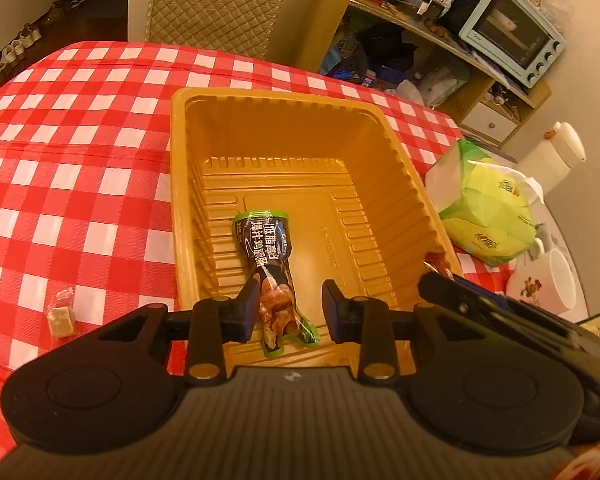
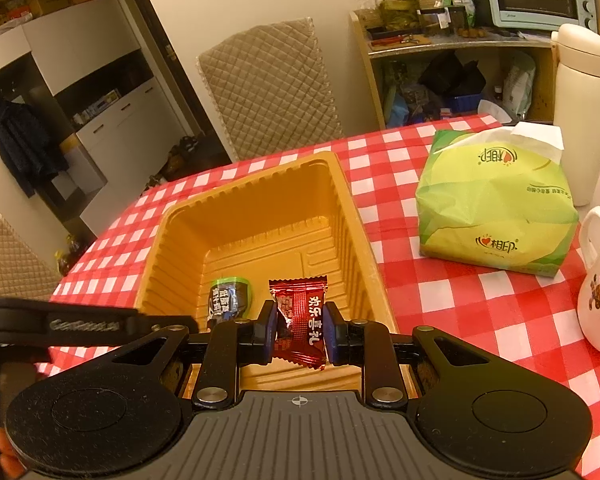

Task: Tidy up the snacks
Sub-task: 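Drop the snack stick and red candy into the orange tray with both grippers, then withdraw both grippers from the tray back toward the remaining snack pile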

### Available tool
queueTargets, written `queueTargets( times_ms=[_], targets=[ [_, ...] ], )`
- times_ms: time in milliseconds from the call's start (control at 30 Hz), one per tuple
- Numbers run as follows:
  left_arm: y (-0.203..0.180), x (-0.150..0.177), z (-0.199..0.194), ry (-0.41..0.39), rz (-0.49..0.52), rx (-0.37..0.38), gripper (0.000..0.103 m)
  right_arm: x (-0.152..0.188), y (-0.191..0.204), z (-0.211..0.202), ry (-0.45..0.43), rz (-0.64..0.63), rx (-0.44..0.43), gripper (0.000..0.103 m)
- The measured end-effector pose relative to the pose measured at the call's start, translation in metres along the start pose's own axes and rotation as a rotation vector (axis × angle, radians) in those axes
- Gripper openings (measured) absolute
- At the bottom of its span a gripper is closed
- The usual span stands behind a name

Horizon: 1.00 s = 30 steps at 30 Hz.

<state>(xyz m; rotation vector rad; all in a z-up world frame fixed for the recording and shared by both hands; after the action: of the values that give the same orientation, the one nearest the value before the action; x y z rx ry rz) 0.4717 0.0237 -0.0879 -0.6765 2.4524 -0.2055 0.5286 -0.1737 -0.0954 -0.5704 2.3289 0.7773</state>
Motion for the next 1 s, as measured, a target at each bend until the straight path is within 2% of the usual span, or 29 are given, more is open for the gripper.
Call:
queueTargets(
  times_ms=[200,300,333,400,433,467,667,767,1000],
  targets=[
    [0.007,0.005,-0.018,-0.015,0.004,0.025,0.032,-0.003,0.003,0.01,0.007,0.008,-0.008,0.025],
    [0.01,0.008,-0.027,-0.024,0.009,0.023,0.034,-0.005,0.006,0.012,-0.017,0.005,-0.025,0.025],
    [0.012,0.01,-0.03,-0.028,0.01,0.023,0.037,-0.006,0.005,0.013,-0.018,0.014,-0.036,0.028],
    [0.015,0.013,-0.037,-0.038,0.015,0.018,0.04,-0.007,0.005,0.013,-0.017,0.041,-0.049,0.041],
    [0.016,0.015,-0.04,-0.044,0.02,0.017,0.04,-0.008,0.005,0.011,-0.028,0.049,-0.047,0.053],
    [0.017,0.017,-0.044,-0.048,0.028,0.013,0.042,-0.009,0.005,0.009,-0.043,0.052,-0.04,0.061],
    [0.02,0.033,-0.064,-0.072,0.071,-0.009,0.047,-0.006,0.004,-0.013,-0.074,0.057,-0.039,0.068],
    [0.022,0.042,-0.078,-0.082,0.101,-0.013,0.054,0.001,0.003,-0.031,-0.101,0.055,-0.023,0.073],
    [0.03,0.068,-0.116,-0.122,0.18,-0.043,0.062,0.022,0.001,-0.077,-0.128,0.082,-0.028,0.075]
  ],
)
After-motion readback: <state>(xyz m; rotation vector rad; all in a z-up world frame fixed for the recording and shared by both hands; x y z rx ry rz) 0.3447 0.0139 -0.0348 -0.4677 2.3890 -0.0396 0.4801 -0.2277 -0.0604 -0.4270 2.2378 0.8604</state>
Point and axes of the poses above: each gripper's, at about its wrist camera, not at the fingertips, and z roughly the way its jaws point, y to its left, x to its underside, the point moved 1 cm from there along z, roughly the way its jaws point
